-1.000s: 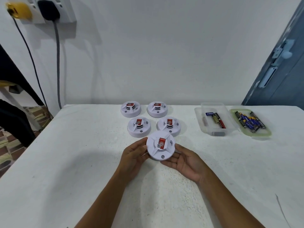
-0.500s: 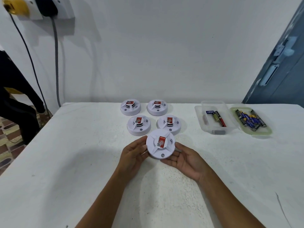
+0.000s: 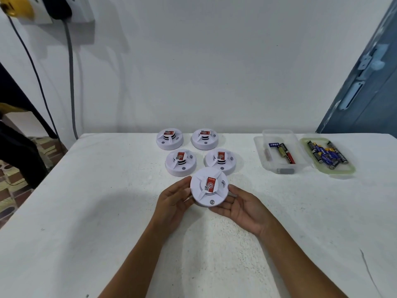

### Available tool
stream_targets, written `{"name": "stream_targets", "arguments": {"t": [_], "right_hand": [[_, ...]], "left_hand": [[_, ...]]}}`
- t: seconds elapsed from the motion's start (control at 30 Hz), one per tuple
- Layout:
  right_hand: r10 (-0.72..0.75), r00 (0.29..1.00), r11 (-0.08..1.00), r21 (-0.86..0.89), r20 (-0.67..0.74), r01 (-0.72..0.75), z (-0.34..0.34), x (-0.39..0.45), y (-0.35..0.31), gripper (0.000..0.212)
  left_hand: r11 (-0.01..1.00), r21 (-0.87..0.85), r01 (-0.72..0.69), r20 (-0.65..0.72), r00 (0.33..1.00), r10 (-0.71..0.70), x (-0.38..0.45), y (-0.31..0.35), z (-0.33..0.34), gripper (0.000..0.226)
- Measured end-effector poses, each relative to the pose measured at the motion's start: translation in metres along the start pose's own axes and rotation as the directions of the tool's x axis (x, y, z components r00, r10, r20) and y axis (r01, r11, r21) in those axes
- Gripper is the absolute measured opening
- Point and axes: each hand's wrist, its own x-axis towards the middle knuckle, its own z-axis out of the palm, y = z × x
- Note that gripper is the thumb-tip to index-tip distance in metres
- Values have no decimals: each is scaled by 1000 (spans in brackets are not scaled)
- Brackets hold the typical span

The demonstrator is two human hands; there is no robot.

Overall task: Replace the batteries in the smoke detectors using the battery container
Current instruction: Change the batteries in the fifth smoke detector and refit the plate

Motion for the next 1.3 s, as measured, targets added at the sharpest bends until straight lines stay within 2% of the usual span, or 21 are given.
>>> {"name": "stream_targets", "arguments": {"t": [0.07,0.2,0.53,0.73,0.87,1.0,1.1,1.23,1.3], "right_hand": [[-3,1000,1000,15,2,3,0,1,0,76],[2,1000,1000,-4,-12,-2,-3,2,0,50],[0,1000,1000,-12,-22,-1,-3,2,1,48],[-4,1000,1000,-7,-18,4,-5,3,3,51],[-17,1000,1000,1,12,17,-3,3,2,71],[-7,1000,1000,-11,-2,7,-6,4,2,50],[-10,1000,1000,-8,-5,10,-6,3,2,50],[-20,1000,1000,2,5,20,-2,2,1,79],[-16,1000,1000,9,14,16,-1,1,1,80]], "left_hand": [[1000,-15,3,-1,1000,-3,0,0,0,43],[1000,-1,7,-6,1000,-7,1,-1,0,45],[999,-52,-3,2,1000,4,2,-4,-3,38],[997,-79,-3,-8,1000,3,3,-5,-5,40],[996,-85,3,-23,1000,-5,3,-5,-3,43],[997,-81,-4,-23,1000,2,2,-3,-2,44],[996,-91,2,-40,999,-5,1,-3,-1,41],[994,-110,6,-42,999,-10,2,-4,-3,36],[994,-107,7,-44,999,-12,2,-4,-3,36]]}}
